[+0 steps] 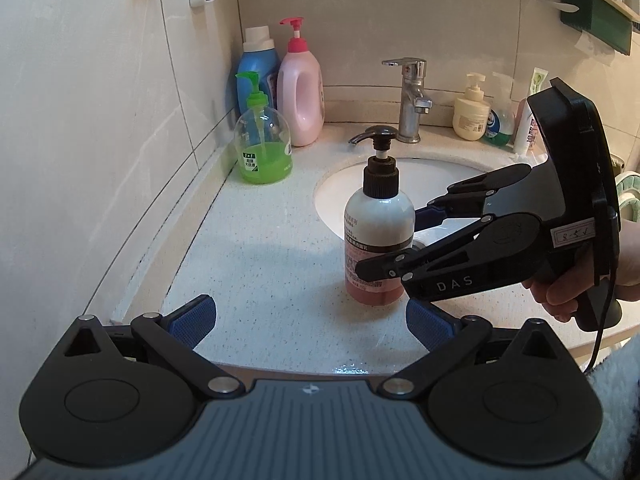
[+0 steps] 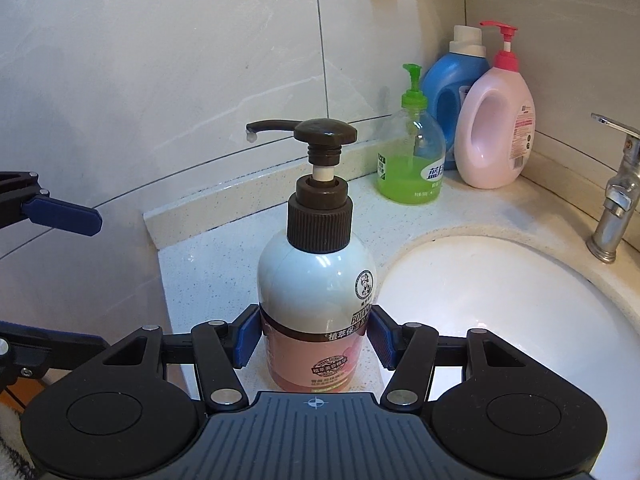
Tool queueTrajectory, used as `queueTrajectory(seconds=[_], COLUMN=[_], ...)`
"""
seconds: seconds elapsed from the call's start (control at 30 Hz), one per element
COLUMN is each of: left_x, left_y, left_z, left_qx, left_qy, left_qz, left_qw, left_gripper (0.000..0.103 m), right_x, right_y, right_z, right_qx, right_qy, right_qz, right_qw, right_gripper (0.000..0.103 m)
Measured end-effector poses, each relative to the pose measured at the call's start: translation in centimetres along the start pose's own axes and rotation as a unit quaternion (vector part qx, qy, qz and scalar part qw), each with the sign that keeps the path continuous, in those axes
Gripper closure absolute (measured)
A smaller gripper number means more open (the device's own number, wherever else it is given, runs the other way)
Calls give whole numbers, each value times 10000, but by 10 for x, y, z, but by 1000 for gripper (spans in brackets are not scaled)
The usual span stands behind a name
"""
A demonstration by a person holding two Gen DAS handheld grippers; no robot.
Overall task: Clean container
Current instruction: 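Lift the pump bottle with the right gripper, set it on the counter, open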
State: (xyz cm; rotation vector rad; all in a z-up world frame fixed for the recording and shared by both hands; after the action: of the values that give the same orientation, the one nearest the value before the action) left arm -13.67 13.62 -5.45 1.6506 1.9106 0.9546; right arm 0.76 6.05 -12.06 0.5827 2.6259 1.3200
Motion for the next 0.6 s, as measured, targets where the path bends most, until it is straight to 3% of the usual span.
queueTrajectory(seconds=[0.37, 0.53, 0.6], left_x=[0, -4, -8], left_y=[-10, -9, -6], left_z=[8, 10, 9], left_qx=[227, 260, 240], left_qy=[-108, -229, -294], left_qz=[-255, -327, -319], left_qw=[9994, 9989, 9988], left_gripper=[0, 0, 0], right_x=[14, 7, 4], right_y=[-15, -17, -18], right_z=[-3, -15, -24], right_qx=[116, 131, 119], right_qy=[30, 79, 109], right_qz=[-238, -156, -123], right_qw=[9996, 9998, 9998], right_gripper=[41, 21, 21])
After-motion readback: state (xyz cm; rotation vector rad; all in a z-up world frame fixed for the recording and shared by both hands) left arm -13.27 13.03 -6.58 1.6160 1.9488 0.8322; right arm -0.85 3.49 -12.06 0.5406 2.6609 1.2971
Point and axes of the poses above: each gripper's, at about its wrist camera, not at the fingertips, and z roughly the way its jaws point, x to its left, y to its top, the point moved 5 cm from there along z, roughly the way its jaws point, and after that the axes turned 1 degree about z, right-handed, at the moved point
